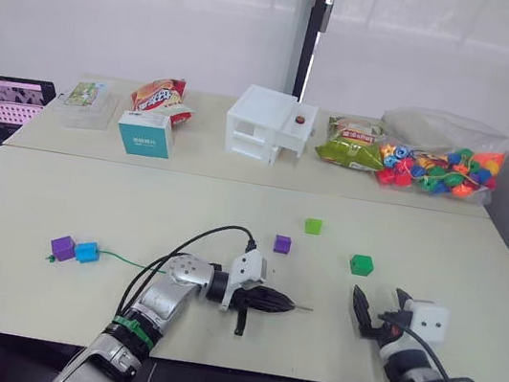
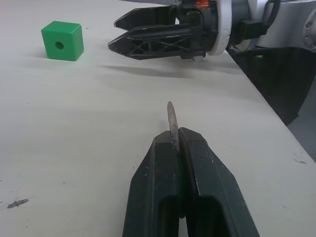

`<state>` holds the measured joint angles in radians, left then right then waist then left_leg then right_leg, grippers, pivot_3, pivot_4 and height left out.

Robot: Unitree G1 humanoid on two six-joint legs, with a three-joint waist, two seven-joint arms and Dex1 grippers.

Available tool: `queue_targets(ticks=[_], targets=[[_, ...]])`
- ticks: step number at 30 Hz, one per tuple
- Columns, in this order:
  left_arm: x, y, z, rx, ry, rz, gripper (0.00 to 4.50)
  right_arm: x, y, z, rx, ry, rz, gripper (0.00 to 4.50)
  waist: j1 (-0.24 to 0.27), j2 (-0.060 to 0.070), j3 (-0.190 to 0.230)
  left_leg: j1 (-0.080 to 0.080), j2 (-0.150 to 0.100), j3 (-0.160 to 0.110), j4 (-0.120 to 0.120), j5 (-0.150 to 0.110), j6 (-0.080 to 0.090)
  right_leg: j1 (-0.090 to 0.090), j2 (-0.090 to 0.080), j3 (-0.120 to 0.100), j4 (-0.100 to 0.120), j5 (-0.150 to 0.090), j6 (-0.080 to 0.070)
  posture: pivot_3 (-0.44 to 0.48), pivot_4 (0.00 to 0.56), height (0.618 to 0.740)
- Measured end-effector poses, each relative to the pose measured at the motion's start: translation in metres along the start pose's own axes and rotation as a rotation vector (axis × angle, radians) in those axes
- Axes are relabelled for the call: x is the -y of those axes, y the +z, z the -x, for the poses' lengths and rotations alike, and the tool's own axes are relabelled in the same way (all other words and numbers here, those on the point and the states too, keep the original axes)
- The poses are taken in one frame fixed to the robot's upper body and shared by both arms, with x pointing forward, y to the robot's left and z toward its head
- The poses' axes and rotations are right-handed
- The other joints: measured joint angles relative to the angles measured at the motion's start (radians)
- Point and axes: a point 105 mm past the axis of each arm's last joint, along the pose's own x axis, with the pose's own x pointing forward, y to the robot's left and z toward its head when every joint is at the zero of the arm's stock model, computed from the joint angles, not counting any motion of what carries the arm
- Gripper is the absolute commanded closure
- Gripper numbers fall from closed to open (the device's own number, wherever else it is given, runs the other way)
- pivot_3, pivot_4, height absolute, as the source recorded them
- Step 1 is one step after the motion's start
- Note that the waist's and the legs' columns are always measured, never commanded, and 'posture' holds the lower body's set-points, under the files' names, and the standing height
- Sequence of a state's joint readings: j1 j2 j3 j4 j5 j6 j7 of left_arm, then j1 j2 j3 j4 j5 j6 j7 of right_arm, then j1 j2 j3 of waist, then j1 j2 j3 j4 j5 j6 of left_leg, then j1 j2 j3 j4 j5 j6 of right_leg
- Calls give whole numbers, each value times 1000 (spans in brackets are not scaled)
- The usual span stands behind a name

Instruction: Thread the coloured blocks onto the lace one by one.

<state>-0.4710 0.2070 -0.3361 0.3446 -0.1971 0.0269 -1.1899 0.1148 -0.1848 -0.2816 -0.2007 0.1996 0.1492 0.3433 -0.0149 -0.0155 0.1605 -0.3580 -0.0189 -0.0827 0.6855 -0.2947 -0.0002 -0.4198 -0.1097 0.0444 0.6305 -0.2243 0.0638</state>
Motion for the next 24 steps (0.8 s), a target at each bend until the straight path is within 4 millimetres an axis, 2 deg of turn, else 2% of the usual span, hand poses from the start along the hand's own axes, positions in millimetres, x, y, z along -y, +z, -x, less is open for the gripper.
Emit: queue_targets(ticks=[11,15,19,21,24], targets=[[0,-1,6,-8,55,-1,4500,-5,6,-49,-41,81,27,12,-7,0,0,2,0,2,-1,0,0,1,0,2,0,0,0,0,150,740],[-1,-1,6,-8,67,-3,4500,-3,9,-61,-45,73,24,1198,-7,0,0,2,0,1,-1,0,0,1,0,2,0,0,0,0,150,740],[-2,-1,7,-10,73,-5,4500,-2,9,-60,-46,68,25,2563,-6,0,0,2,0,2,-1,0,0,1,0,2,0,0,0,0,150,740],[-2,0,6,-7,79,-5,4500,-3,7,-53,-57,91,51,3291,-2,0,0,2,0,1,-2,0,0,1,0,1,0,0,0,0,150,740],[-3,0,6,-4,87,-7,4500,-7,6,-44,-65,113,54,3316,0,0,0,2,0,1,-3,0,0,1,0,1,-1,0,0,0,150,740]])
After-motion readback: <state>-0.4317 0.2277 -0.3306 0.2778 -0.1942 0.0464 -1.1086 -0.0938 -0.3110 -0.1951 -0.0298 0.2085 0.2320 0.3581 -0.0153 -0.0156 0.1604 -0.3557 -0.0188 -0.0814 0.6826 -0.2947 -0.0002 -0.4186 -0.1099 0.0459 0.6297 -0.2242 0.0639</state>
